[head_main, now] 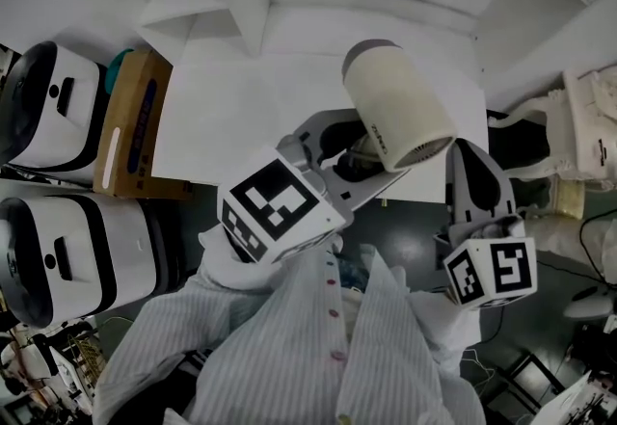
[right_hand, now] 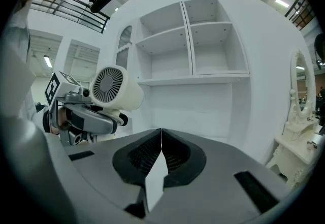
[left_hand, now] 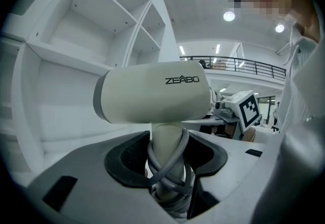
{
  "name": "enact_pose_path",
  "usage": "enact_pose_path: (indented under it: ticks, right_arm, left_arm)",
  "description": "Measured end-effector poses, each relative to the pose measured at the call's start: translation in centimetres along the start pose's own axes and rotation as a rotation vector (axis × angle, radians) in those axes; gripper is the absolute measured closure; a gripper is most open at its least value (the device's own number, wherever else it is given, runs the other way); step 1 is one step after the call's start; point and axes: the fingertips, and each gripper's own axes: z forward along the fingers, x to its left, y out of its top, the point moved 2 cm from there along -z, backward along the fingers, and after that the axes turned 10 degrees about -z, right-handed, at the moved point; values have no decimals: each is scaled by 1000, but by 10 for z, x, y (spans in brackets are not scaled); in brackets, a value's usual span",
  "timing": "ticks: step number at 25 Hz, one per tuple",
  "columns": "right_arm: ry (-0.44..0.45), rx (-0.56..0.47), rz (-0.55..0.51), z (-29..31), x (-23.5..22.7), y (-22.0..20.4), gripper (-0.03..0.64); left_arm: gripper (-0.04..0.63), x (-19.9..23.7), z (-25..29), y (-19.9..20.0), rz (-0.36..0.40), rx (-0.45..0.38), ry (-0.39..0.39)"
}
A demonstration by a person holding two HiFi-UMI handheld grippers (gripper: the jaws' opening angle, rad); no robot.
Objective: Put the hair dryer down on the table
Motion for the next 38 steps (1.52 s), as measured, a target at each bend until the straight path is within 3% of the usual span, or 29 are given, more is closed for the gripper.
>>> enact_pose_path:
  ticks: [23,38]
  right_arm:
    - [-35,62,54,63,-48,-22,606]
    - [-56,135,81,84,-60,-48,606]
  left_arm:
    - [393,81,62,-20,59,205,3]
    - [393,118,96,-86,119,428,-11]
